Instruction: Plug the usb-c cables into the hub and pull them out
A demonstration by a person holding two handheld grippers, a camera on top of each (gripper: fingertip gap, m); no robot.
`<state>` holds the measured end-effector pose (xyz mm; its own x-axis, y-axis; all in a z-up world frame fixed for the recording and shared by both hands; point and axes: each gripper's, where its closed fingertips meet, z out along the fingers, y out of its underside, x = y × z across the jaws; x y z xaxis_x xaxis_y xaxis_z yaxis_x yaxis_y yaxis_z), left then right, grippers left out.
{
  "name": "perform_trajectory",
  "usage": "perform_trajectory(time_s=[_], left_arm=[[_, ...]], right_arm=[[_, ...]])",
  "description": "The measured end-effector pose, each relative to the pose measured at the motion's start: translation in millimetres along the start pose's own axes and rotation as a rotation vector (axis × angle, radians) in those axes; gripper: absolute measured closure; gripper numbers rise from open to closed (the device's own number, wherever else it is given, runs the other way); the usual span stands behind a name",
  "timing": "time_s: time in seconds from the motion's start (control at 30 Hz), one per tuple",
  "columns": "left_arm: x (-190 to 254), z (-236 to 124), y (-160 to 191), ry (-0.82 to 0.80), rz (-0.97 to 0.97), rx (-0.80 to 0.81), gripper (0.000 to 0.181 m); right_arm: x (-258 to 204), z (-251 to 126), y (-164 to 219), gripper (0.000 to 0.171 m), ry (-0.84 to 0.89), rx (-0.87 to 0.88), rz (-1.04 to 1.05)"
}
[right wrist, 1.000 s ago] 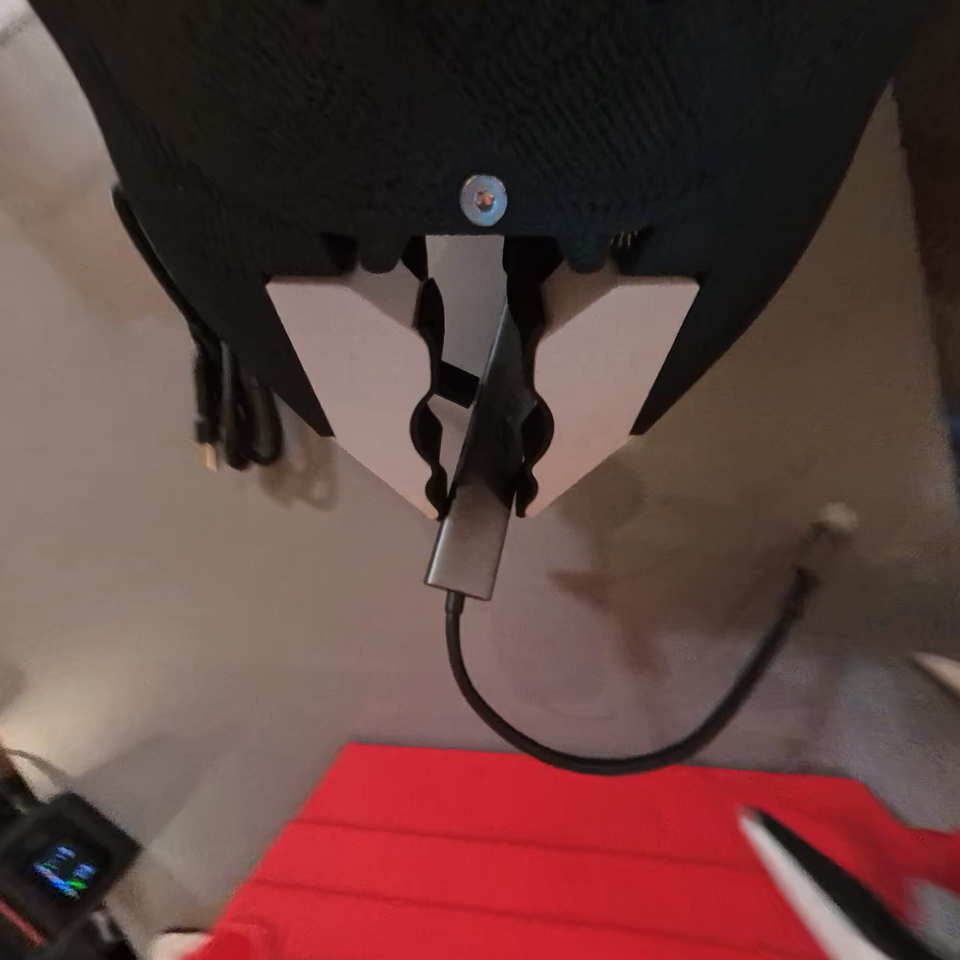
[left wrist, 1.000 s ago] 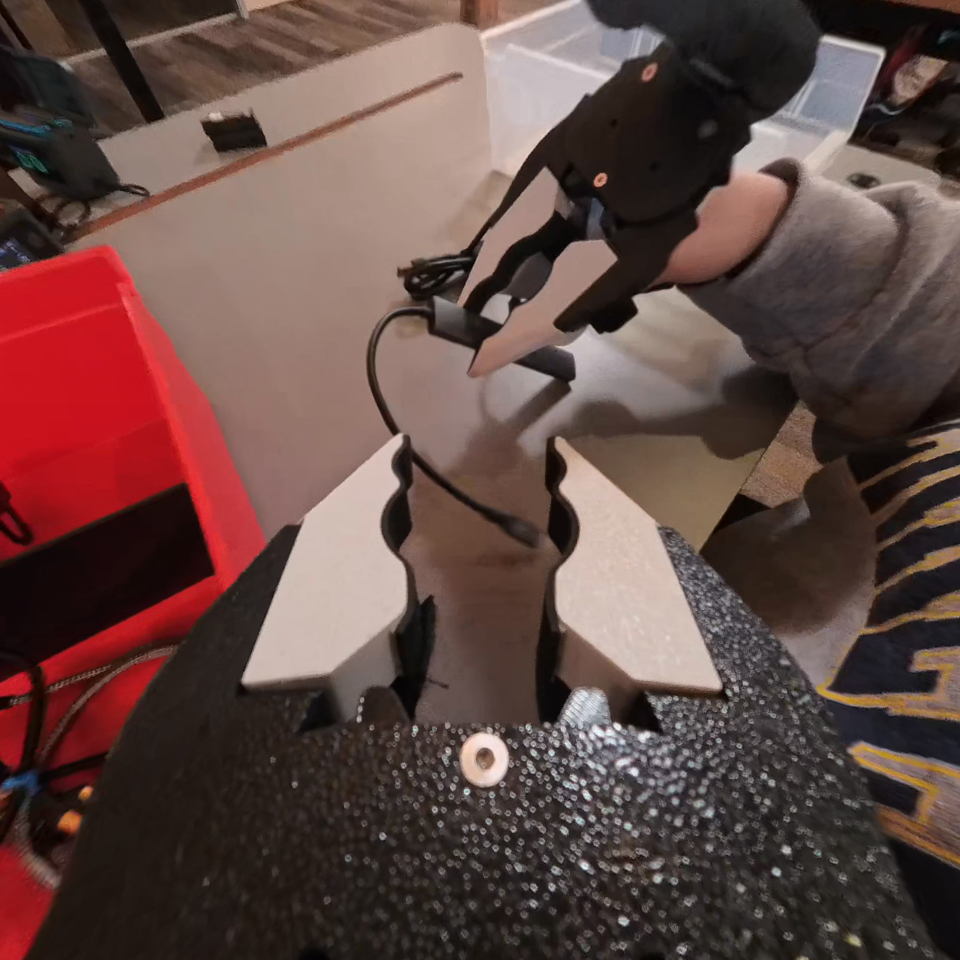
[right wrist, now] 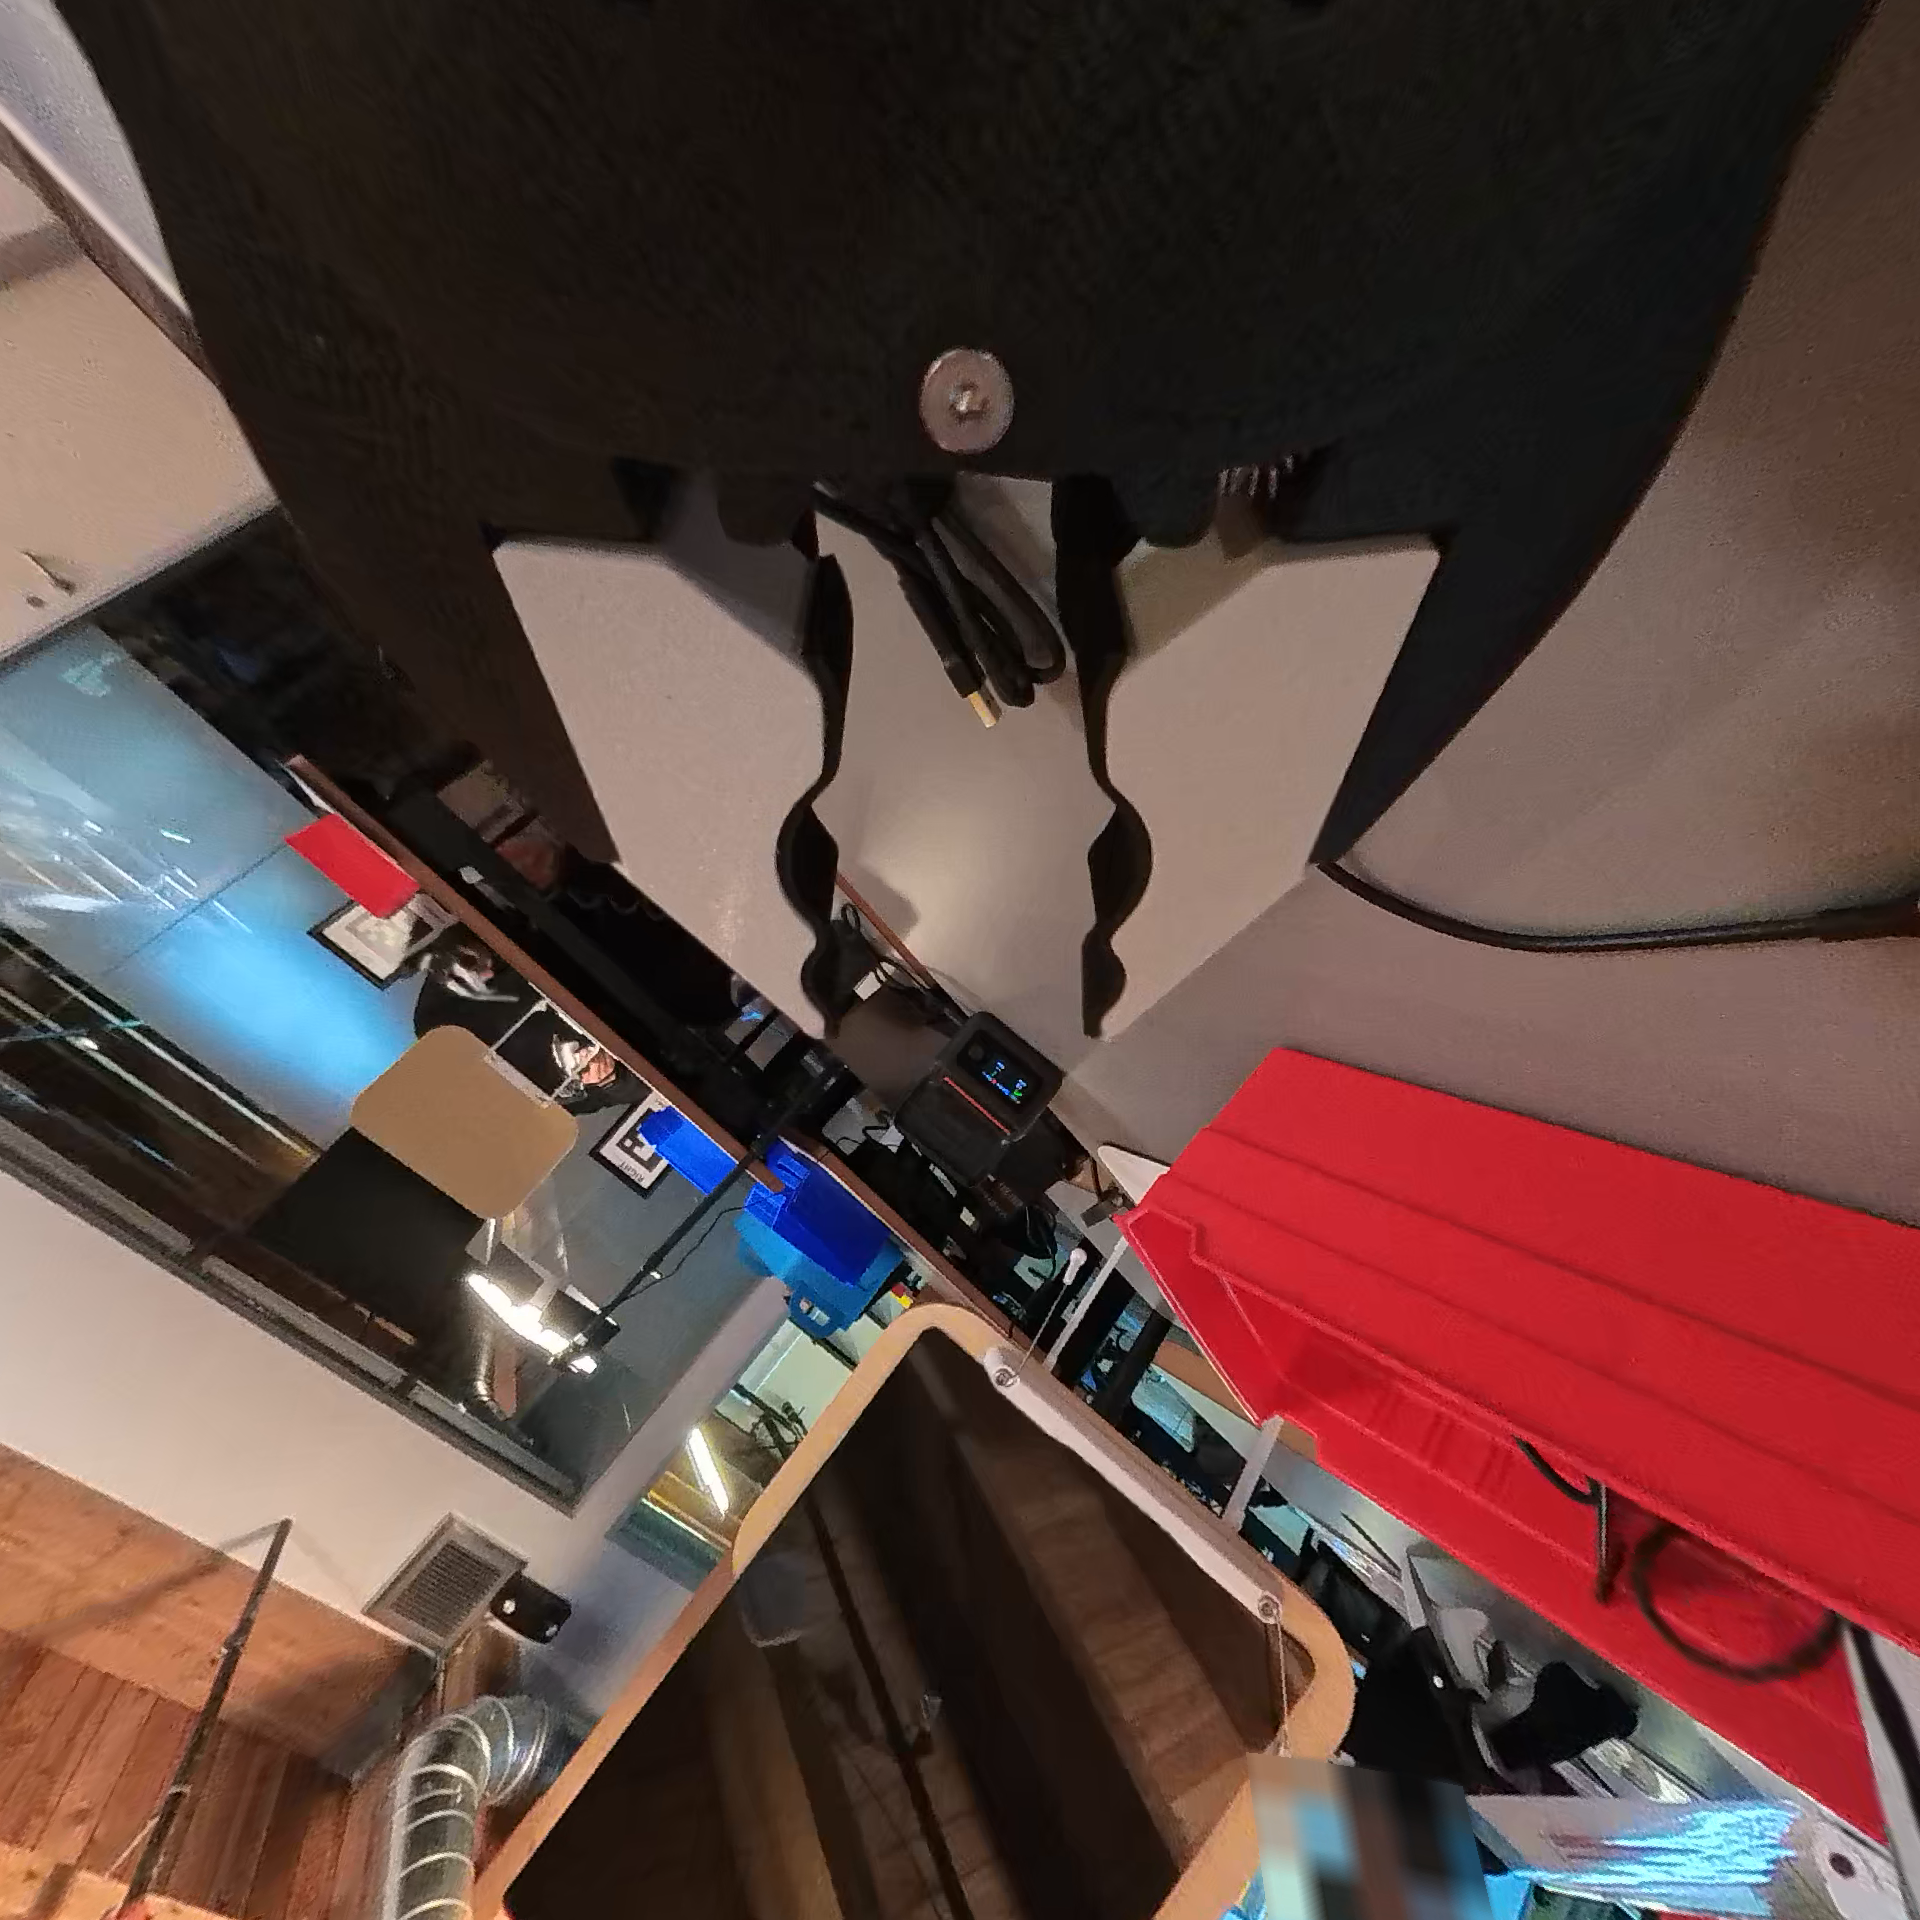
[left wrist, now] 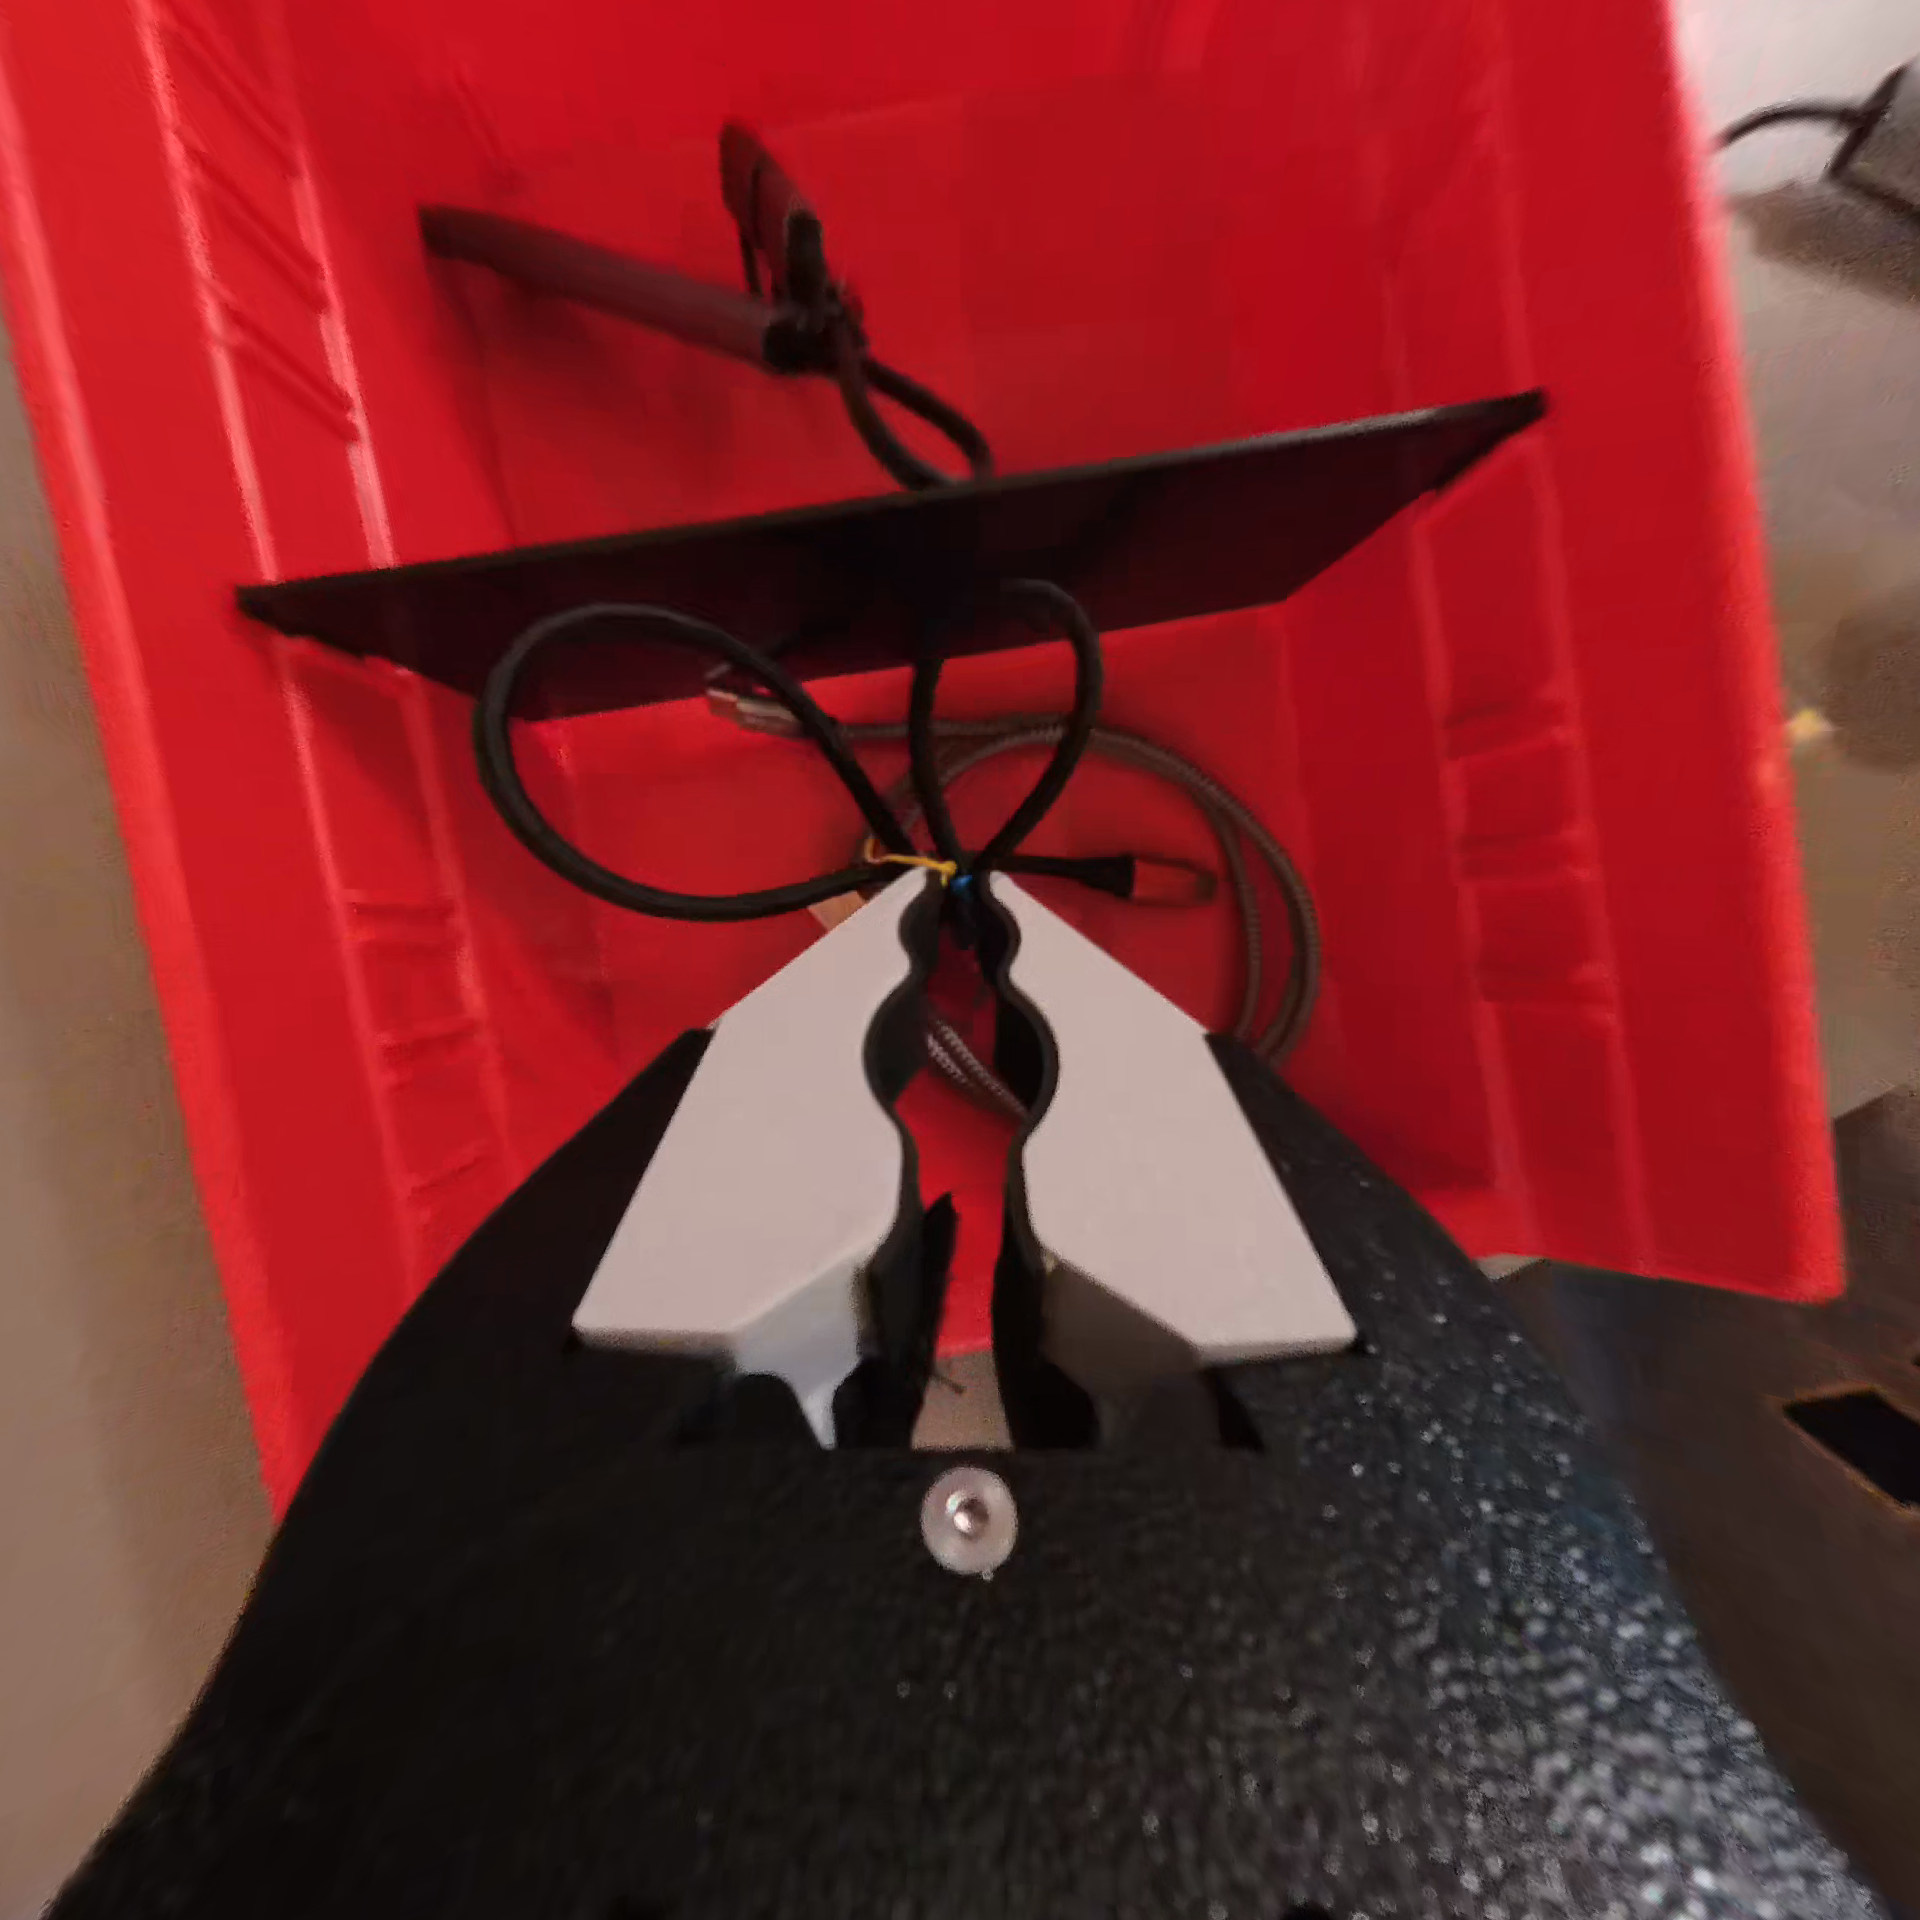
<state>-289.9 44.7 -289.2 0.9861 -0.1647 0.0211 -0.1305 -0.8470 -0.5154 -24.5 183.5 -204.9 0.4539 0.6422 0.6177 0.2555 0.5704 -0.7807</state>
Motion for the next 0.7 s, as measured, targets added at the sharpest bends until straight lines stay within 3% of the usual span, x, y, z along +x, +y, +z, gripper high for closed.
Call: perform_trajectory(time_s=[0.3,0.4,0.53,0.7], left_arm=[[0.0,-99.7,-46.3,-0.194,0.117,0.282,0.181],[-0.5,-121.7,-50.4,-0.201,0.114,0.278,0.181],[15.1,-131.9,-68.4,-0.075,0.13,0.375,0.181],[102.0,-128.6,-111.2,0.246,0.241,0.507,0.18]], right_arm=[[6.1,1.0,9.9,0.133,0.052,-0.029,0.012],[7.4,1.0,11.9,0.135,0.048,-0.031,0.044],[10.0,0.6,13.6,0.135,0.063,-0.036,0.038],[25.4,-3.4,15.7,0.138,0.129,-0.045,0.042]])
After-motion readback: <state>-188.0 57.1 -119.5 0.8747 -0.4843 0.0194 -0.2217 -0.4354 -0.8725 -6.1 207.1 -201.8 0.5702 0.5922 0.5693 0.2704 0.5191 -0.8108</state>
